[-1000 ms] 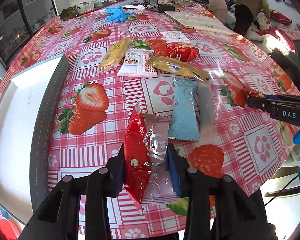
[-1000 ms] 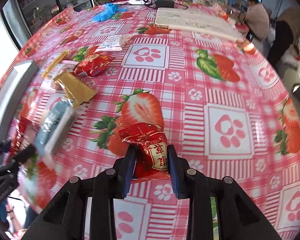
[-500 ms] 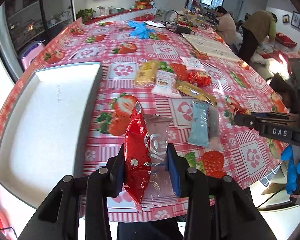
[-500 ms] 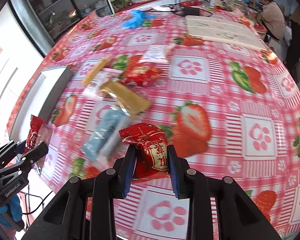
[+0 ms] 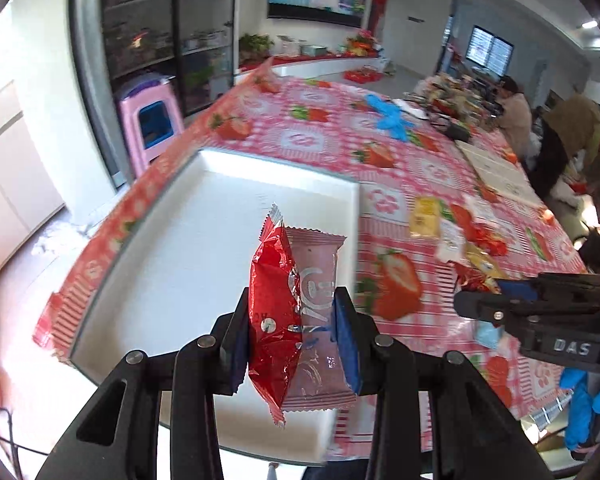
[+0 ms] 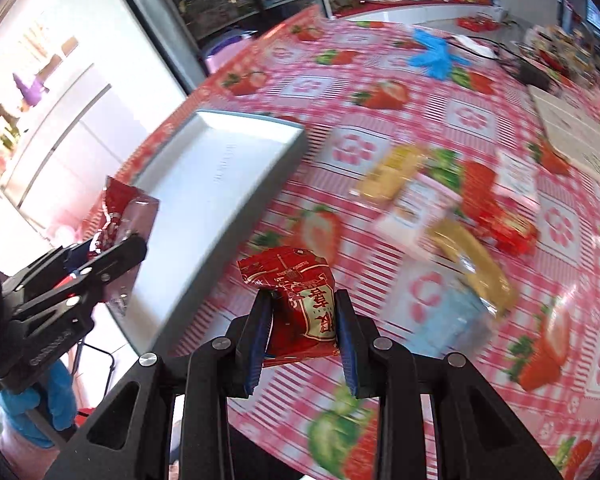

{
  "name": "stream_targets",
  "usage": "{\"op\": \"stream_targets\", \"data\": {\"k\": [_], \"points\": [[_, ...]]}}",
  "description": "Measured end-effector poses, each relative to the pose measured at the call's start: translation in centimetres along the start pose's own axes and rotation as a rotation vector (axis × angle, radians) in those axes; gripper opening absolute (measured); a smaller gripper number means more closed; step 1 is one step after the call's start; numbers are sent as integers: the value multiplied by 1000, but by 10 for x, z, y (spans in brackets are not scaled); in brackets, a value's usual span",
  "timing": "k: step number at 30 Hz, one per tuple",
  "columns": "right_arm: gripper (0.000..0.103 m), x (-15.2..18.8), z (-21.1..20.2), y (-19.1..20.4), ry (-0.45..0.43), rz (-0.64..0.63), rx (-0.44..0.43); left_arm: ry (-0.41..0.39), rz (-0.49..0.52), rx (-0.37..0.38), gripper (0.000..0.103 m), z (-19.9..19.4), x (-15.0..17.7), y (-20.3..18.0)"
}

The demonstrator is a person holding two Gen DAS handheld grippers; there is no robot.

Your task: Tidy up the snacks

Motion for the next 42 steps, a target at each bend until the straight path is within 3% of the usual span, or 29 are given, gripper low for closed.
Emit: {"op": "stream_targets", "data": {"k": [3, 9, 11, 13, 14, 15, 17, 23, 28, 32, 36, 42], "points": [[33, -13, 18, 29, 7, -35, -30, 39, -40, -47, 41, 13, 10, 23], [33, -25, 49, 68, 45, -54, -90, 78, -85, -69, 42, 26, 26, 47], [33, -30, 59, 76, 51, -56, -90, 82, -88, -98, 46, 29, 30, 51], [37, -35, 68, 77, 59, -50, -68, 79, -82, -109, 65, 29, 32, 54], [59, -36, 69, 75, 66, -39, -59, 75, -79, -106, 69, 29, 31, 55], [89, -36, 71, 72, 67, -25, -48, 68, -72, -100, 77, 27, 31, 54], [98, -35, 66, 59, 47, 5, -22, 52, -61, -86, 79, 23, 30, 51], [98, -7, 43, -10, 64, 45, 149, 68, -21, -40, 79, 24, 25, 34], [98, 27, -2, -94, 7, 201, 315, 94, 18, 24, 82, 22, 18, 2], [98, 62, -31, -151, 20, 326, 420, 103, 55, 85, 83, 20, 14, -29], [98, 74, -39, -160, 10, 345, 421, 137, 115, 119, 84, 20, 15, -66], [102, 71, -11, -144, 39, 254, 419, 178, 149, 149, 84, 12, 8, -96]]}}
Point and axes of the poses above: each gripper's, at about its wrist camera, not at the fingertips, and z roughly the way its jaws point, y to its left, x to its underside, the point moved 3 cm from there along z, roughly the way its jaws point, and after that the axes turned 12 degrees about -y, right-handed, at the moved point
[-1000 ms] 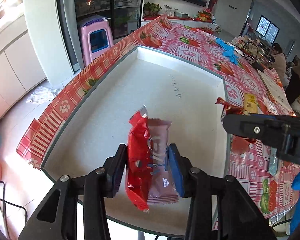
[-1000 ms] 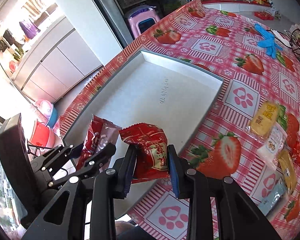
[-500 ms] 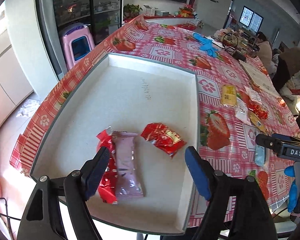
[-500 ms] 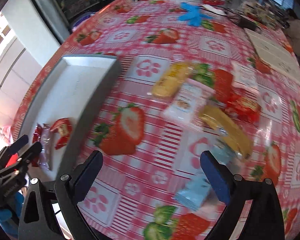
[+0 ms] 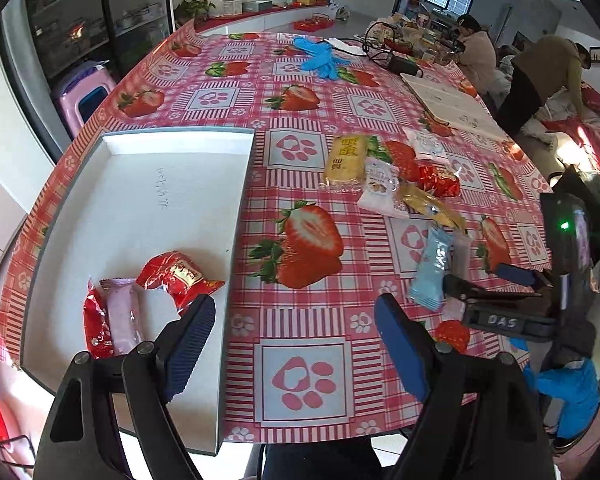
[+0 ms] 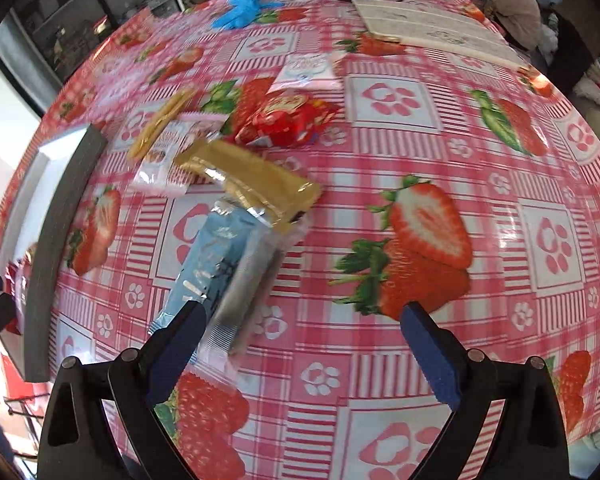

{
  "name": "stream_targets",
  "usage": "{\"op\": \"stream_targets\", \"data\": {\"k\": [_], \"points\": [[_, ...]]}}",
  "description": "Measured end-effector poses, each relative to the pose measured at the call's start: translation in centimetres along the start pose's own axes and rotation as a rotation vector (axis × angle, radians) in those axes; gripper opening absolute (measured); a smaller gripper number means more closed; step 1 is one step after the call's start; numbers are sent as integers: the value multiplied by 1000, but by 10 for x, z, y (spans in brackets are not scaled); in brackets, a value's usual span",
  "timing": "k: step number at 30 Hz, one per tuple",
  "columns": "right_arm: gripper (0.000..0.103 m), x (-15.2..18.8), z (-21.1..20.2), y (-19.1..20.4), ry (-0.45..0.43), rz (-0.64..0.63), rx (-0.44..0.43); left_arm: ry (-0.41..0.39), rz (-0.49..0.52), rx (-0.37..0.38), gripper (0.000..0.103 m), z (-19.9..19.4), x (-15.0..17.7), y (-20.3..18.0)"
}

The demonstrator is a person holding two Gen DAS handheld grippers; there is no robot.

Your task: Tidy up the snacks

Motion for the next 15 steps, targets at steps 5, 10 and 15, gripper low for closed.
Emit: {"op": "stream_targets", "data": {"k": [5, 10, 15], "points": [[102, -2, 6, -12, -53, -67, 53, -52, 34, -5, 85, -13, -38, -15], [102, -4, 4, -61, -62, -7, 80, -45, 84, 3, 89, 25, -71, -37], [103, 1, -1, -64, -94, -44, 61, 47, 89, 2, 89, 106, -81, -49]]}}
Point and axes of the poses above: each gripper's, at about its wrist camera, not at the fingertips, and z roughly the way its jaws point, y to its left, x to its underside, the point moved 3 cm from there along z, roughly the way its jaws point, and after that the axes turned 12 degrees about -y, right-handed, at the moved point
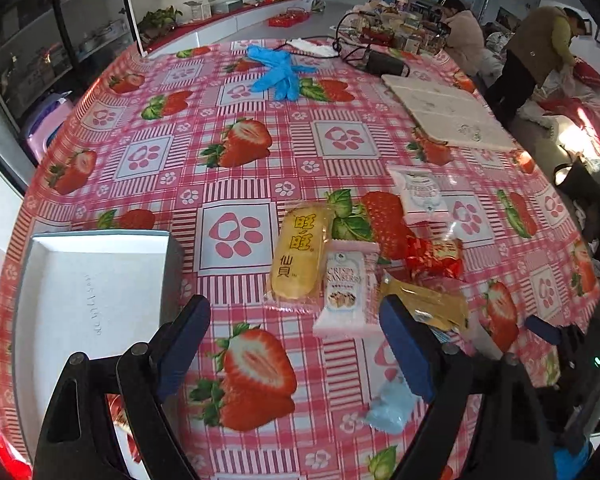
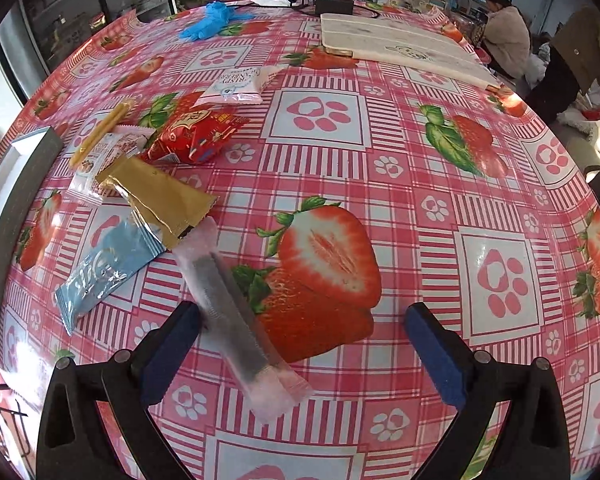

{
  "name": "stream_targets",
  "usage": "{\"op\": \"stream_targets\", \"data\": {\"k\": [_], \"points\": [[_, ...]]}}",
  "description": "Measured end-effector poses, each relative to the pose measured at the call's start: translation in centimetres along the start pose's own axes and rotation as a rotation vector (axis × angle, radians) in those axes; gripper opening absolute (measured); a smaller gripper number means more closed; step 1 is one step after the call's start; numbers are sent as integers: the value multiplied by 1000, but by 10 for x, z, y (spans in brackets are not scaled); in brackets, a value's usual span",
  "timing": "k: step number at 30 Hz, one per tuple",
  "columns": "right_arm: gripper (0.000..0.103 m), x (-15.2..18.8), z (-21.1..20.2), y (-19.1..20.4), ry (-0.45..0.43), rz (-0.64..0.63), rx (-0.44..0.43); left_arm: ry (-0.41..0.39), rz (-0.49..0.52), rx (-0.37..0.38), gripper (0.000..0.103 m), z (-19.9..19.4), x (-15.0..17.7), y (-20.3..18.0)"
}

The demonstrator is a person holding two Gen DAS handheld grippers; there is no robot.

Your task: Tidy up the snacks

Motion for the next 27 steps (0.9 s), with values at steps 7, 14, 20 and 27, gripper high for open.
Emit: {"op": "stream_targets", "data": {"k": [7, 14, 20, 27], "points": [[103, 5, -2, 1, -42, -11, -13, 65, 33, -32, 89, 55, -4, 6], [103, 5, -1, 2, -42, -15, -17, 87, -33, 30, 90, 69, -10, 18], [103, 2, 1, 2, -7, -28, -28, 103, -48, 37, 89, 75, -14, 18], [103, 1, 2, 3, 33, -41, -39, 79, 62, -6, 90, 61, -9, 23]]}}
Point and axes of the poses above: each gripper's, at about its wrist camera, not at the fingertips, and z roughly the way its jaws point, y to its left, x to its underside, the point moved 3 cm from there along z, roughly the way its jaws point, and after that the axes turned 12 degrees about -y, right-handed, at the moved point
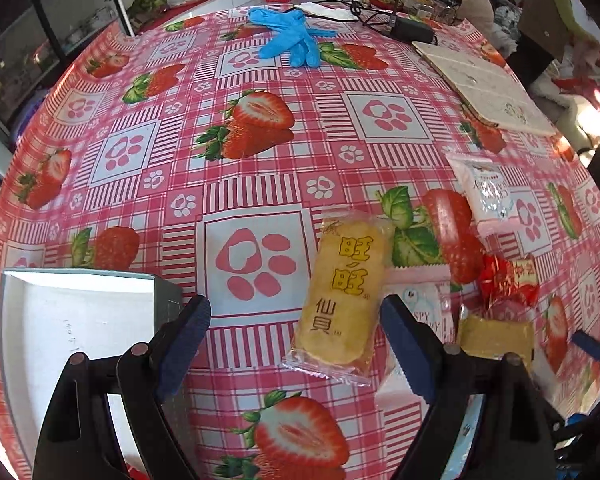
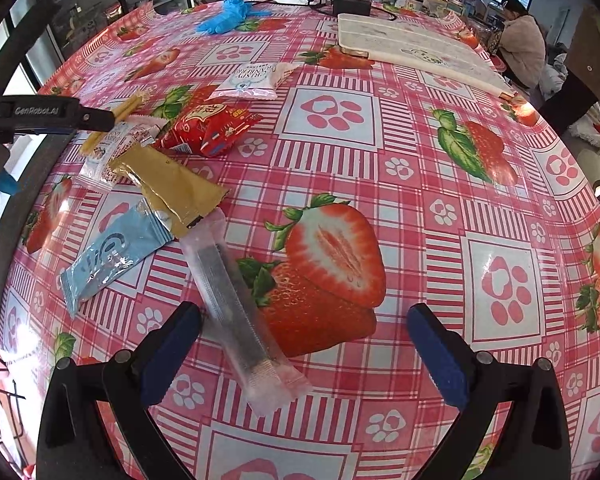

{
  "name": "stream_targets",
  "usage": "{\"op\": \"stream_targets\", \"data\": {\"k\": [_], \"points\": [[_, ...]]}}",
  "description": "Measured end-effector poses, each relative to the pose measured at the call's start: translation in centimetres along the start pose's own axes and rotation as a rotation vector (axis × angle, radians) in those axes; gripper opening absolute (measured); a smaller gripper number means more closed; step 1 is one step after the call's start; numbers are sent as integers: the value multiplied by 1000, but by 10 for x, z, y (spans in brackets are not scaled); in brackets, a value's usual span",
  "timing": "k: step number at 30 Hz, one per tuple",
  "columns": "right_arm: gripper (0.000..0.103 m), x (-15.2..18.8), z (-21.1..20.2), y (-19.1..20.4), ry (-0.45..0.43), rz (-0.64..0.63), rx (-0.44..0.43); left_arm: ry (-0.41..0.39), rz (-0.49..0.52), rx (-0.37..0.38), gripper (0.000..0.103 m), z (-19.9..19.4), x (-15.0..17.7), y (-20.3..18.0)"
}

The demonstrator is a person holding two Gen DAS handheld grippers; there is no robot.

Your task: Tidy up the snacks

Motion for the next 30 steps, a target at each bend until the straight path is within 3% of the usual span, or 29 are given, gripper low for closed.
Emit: {"op": "stream_targets", "data": {"k": [7, 11, 14, 15, 16, 18, 20, 27, 29, 30], "points": [[103, -4, 3, 12, 19, -33, -30, 36, 92, -9, 89, 22, -2, -19], [103, -13, 9, 21, 28, -61, -62, 19, 43, 15, 83, 24, -4, -17], [102, -21, 17, 25, 34, -76, -55, 5, 27, 14, 52, 17, -3, -18], [95, -23, 16, 25, 28, -78, -49, 6, 28, 7, 39, 14, -2, -20], [90, -25, 15, 25, 19, -76, -49, 11, 24, -6, 39, 12, 1, -21], [54, -27, 10, 24, 6, -68, -47, 3, -1, -13, 39, 4, 12, -20], [28, -27, 6, 21, 2, -59, -45, -6, -30, -25, 39, -8, 30, -20], [27, 0, -15, -20, -4, 69, 17, -48, -95, -25, 41, -56, 98, -35], [27, 11, -24, -31, 8, 96, 48, -66, -84, -17, 58, -61, 105, -38], [27, 16, -29, -36, 15, 104, 57, -67, -75, -14, 75, -60, 107, -38]]}}
Point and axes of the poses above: each gripper's, at about its wrist camera, not at the fingertips, and z roughly the way its jaws point, y to its left, x to its underside, the point moved 3 cm from there along z, roughly the way its jaws point, and after that the axes turned 12 degrees about -y, right-handed, at the moved point
